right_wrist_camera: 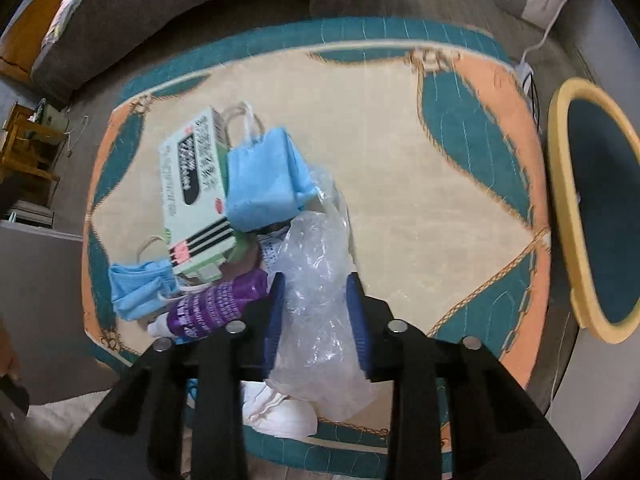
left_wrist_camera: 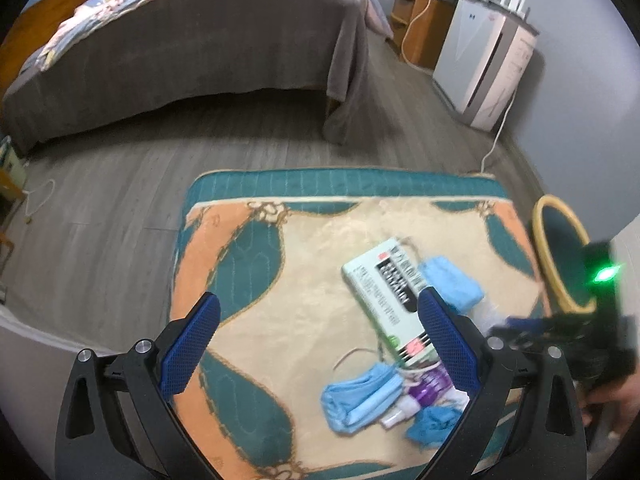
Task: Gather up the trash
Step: 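Grasp the clear plastic bag with the right tool while the left tool grasps a blue face mask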
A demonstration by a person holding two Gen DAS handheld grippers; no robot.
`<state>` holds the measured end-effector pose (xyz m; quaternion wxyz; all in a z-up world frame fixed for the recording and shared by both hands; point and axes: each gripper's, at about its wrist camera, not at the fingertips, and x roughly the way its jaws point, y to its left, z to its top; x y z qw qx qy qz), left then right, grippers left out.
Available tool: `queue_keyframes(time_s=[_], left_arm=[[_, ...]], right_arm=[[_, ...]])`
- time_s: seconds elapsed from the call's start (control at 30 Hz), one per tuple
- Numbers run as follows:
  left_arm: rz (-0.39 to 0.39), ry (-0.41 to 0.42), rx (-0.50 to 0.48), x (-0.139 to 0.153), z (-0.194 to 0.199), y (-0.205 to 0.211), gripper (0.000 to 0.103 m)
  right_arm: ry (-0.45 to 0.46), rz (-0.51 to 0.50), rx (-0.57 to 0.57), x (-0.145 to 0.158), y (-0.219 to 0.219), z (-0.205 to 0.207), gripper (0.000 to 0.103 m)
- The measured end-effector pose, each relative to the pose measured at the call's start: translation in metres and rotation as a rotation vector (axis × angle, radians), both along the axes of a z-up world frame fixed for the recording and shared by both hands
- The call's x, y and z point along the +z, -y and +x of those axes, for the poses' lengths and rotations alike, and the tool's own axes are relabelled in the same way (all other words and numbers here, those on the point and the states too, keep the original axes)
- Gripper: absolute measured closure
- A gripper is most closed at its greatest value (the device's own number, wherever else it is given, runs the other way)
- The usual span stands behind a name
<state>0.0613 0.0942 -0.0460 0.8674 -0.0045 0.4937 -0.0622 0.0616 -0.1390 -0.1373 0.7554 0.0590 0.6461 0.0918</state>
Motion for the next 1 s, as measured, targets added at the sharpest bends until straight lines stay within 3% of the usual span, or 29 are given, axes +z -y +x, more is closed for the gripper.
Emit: queue_keyframes(time_s=[0.27,0.37,0.6,0.73,1.0], left_arm=[[0.013,-0.015,-0.015,-0.014,0.002,0.022,0.005],[0.071,-0.023,-0.059,-0.027,0.005,0.050,0.005],[0.054,-0.030,-0.185,-0.048,0.011,0.113,0.009],[0.061,-0.071,-0.252,-0.072,0.016,0.144,0.034],[0.097,-0.085,-0.318,-0.098,0.018,0.168,0.042]], right_arm=[[0.205,-0.077,-0.025,0.065,0.022,0.002,0.075],[0.227,-0.096,-0.045,0.069,0.034,0.008,0.075],[0.234,-0.090,-0.083,0.068,0.066,0.020,0.075],[0.233,-0.077,-0.109,0.067,0.079,0.021,0.075],[0.236,-0.045,-0.104,0.067,0.088,0.023,0.075]])
